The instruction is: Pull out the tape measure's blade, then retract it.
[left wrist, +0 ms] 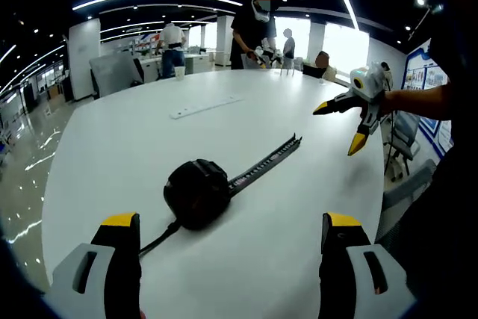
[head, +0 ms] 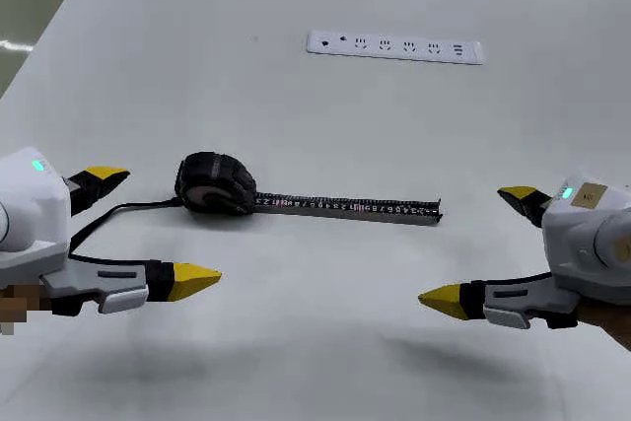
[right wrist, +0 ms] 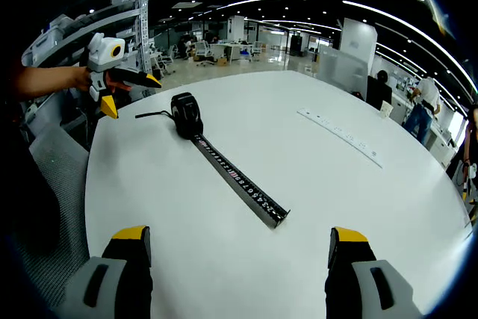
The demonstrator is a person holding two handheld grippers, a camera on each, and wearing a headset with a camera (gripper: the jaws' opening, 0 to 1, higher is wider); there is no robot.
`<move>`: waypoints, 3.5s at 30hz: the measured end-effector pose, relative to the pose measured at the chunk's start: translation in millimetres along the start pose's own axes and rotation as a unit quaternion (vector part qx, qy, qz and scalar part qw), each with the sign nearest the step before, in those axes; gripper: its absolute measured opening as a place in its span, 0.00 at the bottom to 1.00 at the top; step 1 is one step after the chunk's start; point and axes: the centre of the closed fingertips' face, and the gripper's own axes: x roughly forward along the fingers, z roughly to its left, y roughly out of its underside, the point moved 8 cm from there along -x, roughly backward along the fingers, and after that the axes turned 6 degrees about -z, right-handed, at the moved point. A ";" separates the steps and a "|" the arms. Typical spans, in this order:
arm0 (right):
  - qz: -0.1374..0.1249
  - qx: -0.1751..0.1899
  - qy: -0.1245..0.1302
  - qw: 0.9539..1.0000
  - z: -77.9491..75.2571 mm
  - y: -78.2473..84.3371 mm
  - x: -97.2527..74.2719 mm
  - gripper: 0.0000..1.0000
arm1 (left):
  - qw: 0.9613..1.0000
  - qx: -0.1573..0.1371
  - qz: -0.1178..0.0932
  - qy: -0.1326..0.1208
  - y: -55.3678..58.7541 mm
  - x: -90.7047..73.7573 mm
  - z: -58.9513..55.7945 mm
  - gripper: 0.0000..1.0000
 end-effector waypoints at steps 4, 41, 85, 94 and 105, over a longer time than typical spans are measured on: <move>-0.006 0.012 0.011 1.000 3.8 0.2 -2.1 0.99 | 1.000 -0.002 -0.007 -0.014 0.2 -0.6 -3.0 0.99; -0.065 0.108 0.079 0.989 60.7 -11.7 -3.9 0.99 | 0.993 -0.037 -0.004 -0.112 3.5 -2.1 -52.4 0.99; -0.073 0.131 0.076 0.986 79.0 -22.9 -11.1 0.99 | 0.992 -0.050 0.000 -0.114 -1.1 -3.8 -64.6 0.99; -0.075 0.132 0.076 0.985 76.4 -22.4 -10.5 0.99 | 0.992 -0.057 0.001 -0.116 -0.5 -0.2 -63.8 0.99; -0.072 0.130 0.070 0.986 70.2 -20.7 -5.7 0.99 | 0.990 -0.068 0.000 -0.120 0.0 6.4 -59.4 0.99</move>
